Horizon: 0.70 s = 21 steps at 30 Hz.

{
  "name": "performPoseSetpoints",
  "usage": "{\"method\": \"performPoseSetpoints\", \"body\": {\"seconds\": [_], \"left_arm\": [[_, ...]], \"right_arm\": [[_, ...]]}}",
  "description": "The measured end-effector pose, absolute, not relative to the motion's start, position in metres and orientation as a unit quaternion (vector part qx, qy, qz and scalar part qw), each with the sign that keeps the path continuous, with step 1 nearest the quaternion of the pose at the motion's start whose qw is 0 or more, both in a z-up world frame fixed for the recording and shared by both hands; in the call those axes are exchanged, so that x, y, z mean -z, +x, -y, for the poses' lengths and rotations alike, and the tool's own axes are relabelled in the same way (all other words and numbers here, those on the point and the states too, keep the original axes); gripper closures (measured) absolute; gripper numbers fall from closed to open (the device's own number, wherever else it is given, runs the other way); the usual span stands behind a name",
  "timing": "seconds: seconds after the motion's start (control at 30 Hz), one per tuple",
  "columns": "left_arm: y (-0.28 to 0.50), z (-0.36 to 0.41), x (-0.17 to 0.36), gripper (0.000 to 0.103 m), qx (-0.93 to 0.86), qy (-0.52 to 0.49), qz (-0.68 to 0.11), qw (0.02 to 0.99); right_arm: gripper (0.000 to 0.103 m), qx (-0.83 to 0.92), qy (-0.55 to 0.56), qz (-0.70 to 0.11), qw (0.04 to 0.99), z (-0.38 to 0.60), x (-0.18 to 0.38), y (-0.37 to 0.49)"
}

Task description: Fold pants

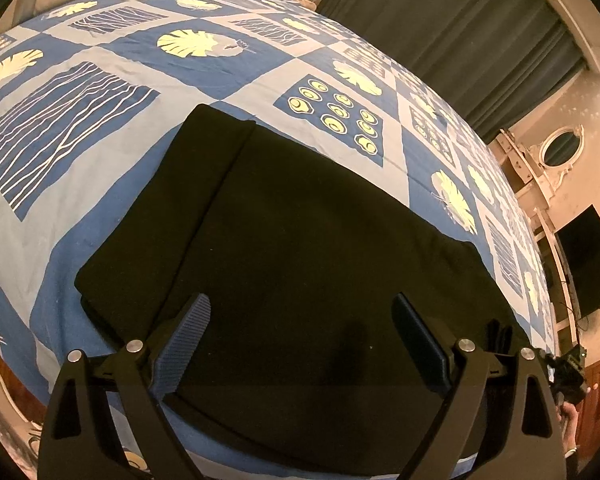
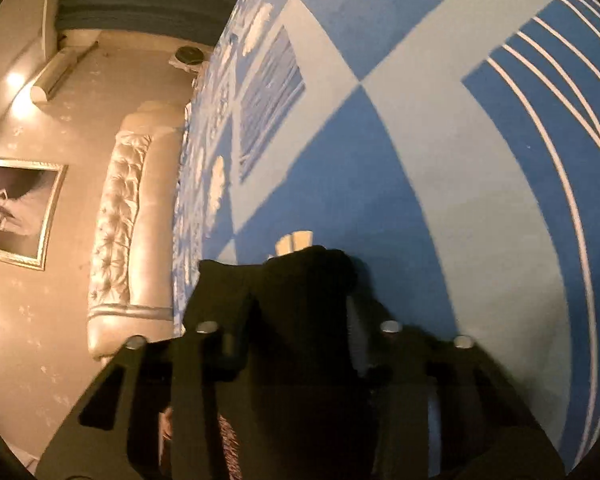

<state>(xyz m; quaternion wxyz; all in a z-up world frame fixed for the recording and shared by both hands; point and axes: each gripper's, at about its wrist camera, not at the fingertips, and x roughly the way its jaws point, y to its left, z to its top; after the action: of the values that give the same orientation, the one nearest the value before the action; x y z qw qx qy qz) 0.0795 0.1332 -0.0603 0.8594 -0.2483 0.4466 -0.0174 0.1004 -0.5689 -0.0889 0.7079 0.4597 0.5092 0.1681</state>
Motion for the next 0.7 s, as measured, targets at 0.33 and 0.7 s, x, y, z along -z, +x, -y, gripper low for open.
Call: {"method": "performPoseSetpoints", "body": {"seconds": [0.33, 0.7], "left_arm": [[0.079, -0.133, 0.060, 0.012, 0.018, -0.252, -0.445, 0.859], [0.080, -0.134, 0.061, 0.012, 0.018, -0.251, -0.445, 0.860]], "right_arm": [[0.023, -0.222, 0.511, -0.465, 0.688, 0.577, 0.077, 0.074], [0.053, -0.253, 0.437, -0.519, 0.690, 0.555, 0.079, 0.017]]}}
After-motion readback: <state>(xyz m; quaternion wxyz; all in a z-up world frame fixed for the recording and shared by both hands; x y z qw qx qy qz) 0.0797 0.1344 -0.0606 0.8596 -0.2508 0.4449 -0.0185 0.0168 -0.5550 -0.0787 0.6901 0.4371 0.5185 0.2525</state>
